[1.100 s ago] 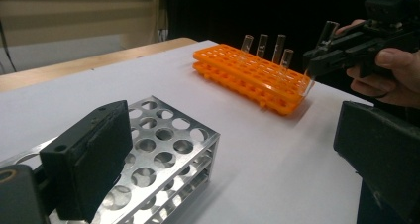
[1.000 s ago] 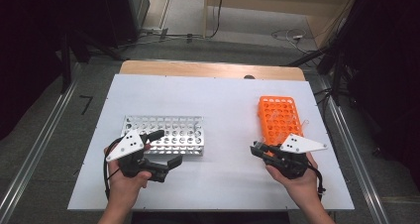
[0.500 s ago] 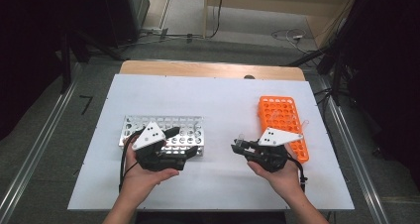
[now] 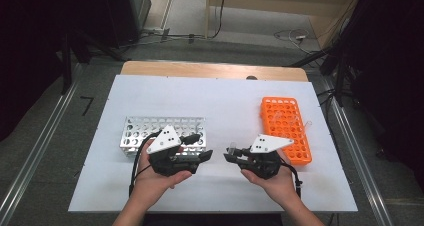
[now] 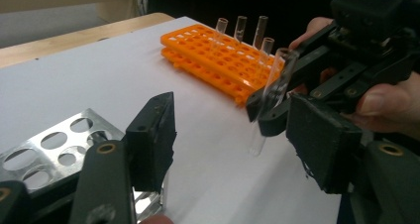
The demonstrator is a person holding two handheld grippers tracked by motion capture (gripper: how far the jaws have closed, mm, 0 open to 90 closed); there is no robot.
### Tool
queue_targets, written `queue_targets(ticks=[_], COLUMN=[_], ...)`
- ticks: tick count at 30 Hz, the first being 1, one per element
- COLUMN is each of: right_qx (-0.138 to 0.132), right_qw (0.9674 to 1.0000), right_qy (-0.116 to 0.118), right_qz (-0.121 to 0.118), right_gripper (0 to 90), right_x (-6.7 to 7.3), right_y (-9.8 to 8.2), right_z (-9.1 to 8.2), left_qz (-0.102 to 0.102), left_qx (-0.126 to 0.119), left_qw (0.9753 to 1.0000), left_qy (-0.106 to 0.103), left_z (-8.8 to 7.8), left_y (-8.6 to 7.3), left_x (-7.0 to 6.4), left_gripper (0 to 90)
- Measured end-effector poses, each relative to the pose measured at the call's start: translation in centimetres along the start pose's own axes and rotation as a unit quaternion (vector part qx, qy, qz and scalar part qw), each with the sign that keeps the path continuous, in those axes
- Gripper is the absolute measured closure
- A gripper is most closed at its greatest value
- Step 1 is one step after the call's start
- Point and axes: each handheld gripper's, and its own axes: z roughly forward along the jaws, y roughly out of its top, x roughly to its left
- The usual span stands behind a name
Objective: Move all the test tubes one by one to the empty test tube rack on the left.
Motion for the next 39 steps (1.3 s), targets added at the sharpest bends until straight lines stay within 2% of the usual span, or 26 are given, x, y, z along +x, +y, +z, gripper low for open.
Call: queue_targets(ticks=[3,6,9,11,18,25,29,39], right_qx=[0.004,0.006,0.007,0.01,0.017,0.02,0.019,0.022], right_qw=[1.0,0.9999,0.9999,0.9999,0.9996,0.9992,0.9992,0.9991], right_qy=[0.005,0.009,0.011,0.012,0.021,0.027,0.029,0.032], right_qz=[-0.003,-0.003,-0.004,-0.004,-0.011,-0.02,-0.022,-0.021], right_gripper=[74.3,74.3,74.3,74.3,74.3,74.3,74.3,74.3], right_x=[0.3,0.6,0.8,0.9,1.6,2.2,2.3,2.3], right_y=[-0.1,-0.1,-0.1,-0.1,-0.3,-0.2,-0.2,-0.3], right_z=[0.4,0.7,0.8,0.8,1.5,1.8,1.9,2.0], left_qz=[-0.002,0.003,0.004,0.007,0.005,0.005,0.0,0.012], left_qx=[0.004,0.019,0.025,0.032,0.032,0.036,0.029,0.035], left_qw=[0.9999,0.9994,0.9989,0.9981,0.9976,0.9975,0.9982,0.9983], left_qy=[-0.01,-0.029,-0.038,-0.052,-0.062,-0.06,-0.053,-0.045], left_z=[0.1,0.8,1.1,1.8,2.8,3.4,3.2,3.4], left_y=[-0.1,-0.4,-0.4,-0.5,-0.5,-0.6,-0.6,-0.8], left_x=[0.0,-0.4,-0.7,-1.1,-1.9,-2.2,-2.2,-2.4], left_gripper=[43.0,47.6,50.0,51.3,54.3,63.7,72.4,73.0])
